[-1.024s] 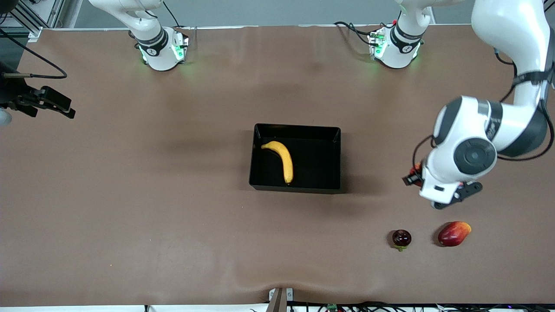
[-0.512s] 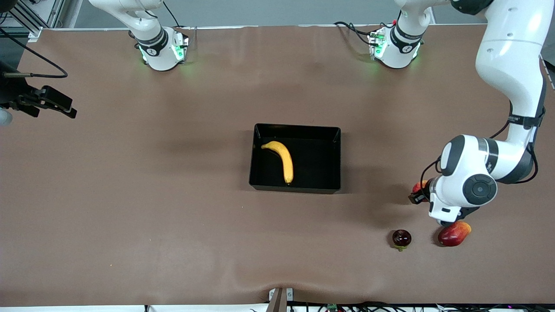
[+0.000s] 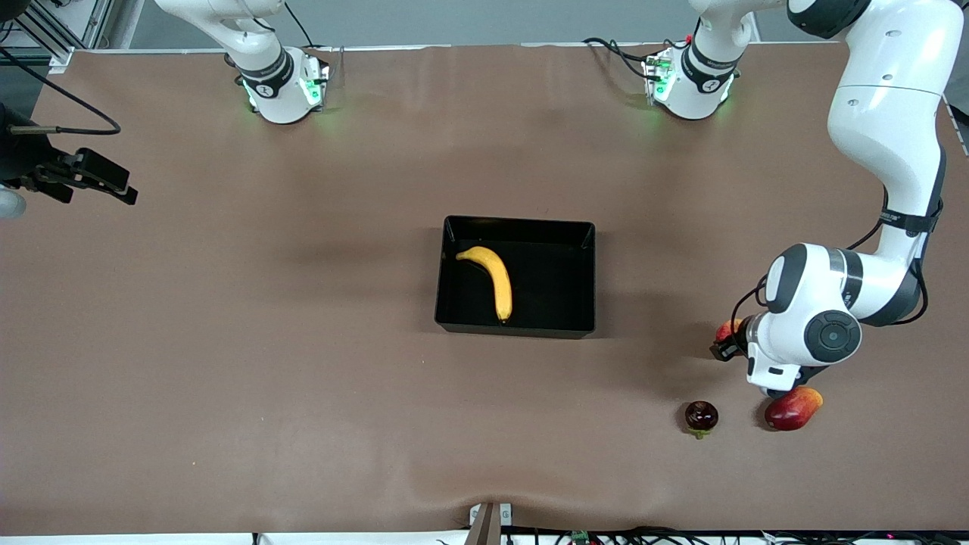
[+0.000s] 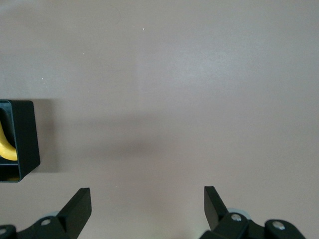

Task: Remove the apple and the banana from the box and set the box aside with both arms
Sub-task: 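Lower the apple beside the red fruits and open the left gripper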

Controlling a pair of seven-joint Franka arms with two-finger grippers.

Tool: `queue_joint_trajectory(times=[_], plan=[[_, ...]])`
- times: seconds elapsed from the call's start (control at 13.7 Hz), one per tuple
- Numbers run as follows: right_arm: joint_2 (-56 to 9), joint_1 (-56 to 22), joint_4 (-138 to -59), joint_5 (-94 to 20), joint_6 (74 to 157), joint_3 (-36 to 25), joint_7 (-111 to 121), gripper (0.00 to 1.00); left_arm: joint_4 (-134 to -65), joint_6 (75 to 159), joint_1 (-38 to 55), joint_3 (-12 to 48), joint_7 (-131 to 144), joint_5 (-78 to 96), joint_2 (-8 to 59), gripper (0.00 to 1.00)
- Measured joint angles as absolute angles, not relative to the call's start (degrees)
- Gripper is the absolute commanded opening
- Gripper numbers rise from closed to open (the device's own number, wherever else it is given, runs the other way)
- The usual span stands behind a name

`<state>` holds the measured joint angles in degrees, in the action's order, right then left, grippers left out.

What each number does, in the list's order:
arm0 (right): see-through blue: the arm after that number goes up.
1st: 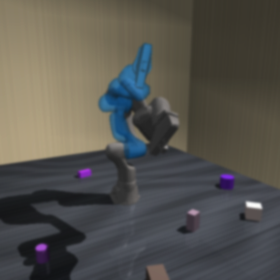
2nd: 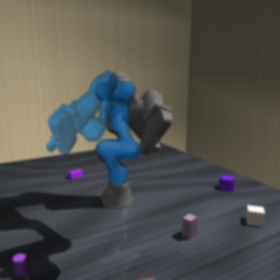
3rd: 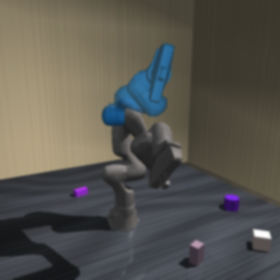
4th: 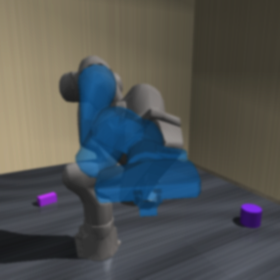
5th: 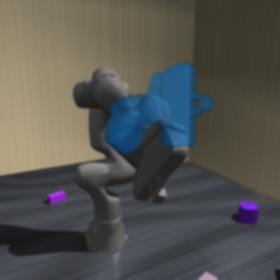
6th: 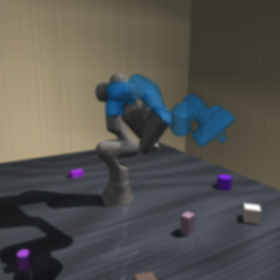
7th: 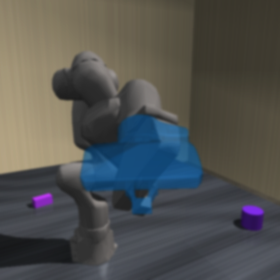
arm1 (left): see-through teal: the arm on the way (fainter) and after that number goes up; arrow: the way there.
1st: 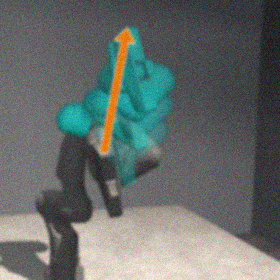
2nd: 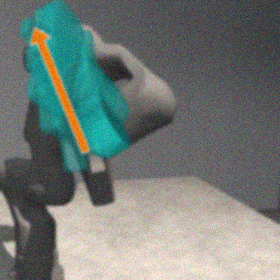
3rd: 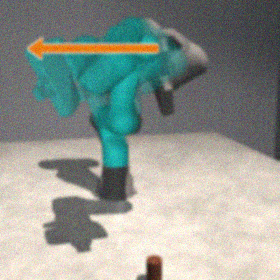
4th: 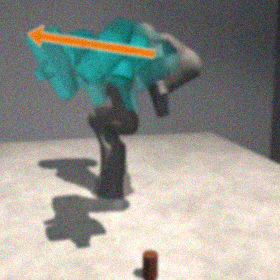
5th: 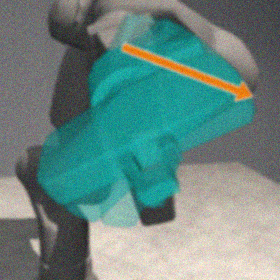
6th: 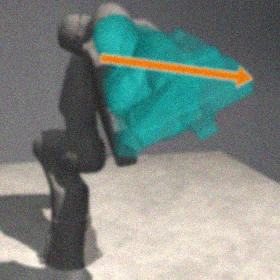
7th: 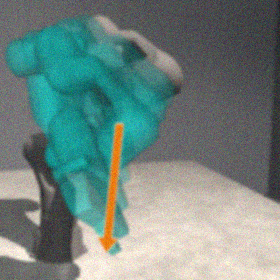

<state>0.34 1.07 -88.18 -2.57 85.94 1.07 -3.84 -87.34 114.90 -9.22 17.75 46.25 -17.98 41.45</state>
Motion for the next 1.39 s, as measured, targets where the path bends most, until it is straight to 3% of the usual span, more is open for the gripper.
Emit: queue_joint_trajectory(times=[0.73, 0.8, 0.88, 1.24, 1.39], plan=[[0.3, 1.0, -88.2, -2.6, 85.9, 1.2, -3.8, 1.0, -84.4, 119.7, -9.3, 17.4, 44.9, -23.9, 46.1, 0.03], [0.3, 1.0, -88.2, -2.6, 85.9, 1.2, -3.8, 1.0, -84.4, 119.7, -9.3, 17.2, 44.7, -24.0, 46.1, 0.39], [0.3, 1.0, -88.2, -2.6, 85.9, 1.2, -3.8, 1.0, -84.3, 119.8, -9.3, 17.2, 44.6, -24.0, 46.1, 0.99], [0.3, 1.0, -88.2, -2.6, 85.9, 1.2, -3.8, 1.0, -83.8, 119.8, -9.2, 17.8, 44.7, -24.0, 46.1, 1.0], [0.3, 1.0, -88.2, -2.6, 85.9, 1.2, -3.8, 1.0, -82.8, 115.4, -9.3, 20.6, 44.7, -23.7, 45.0, 1.0]])
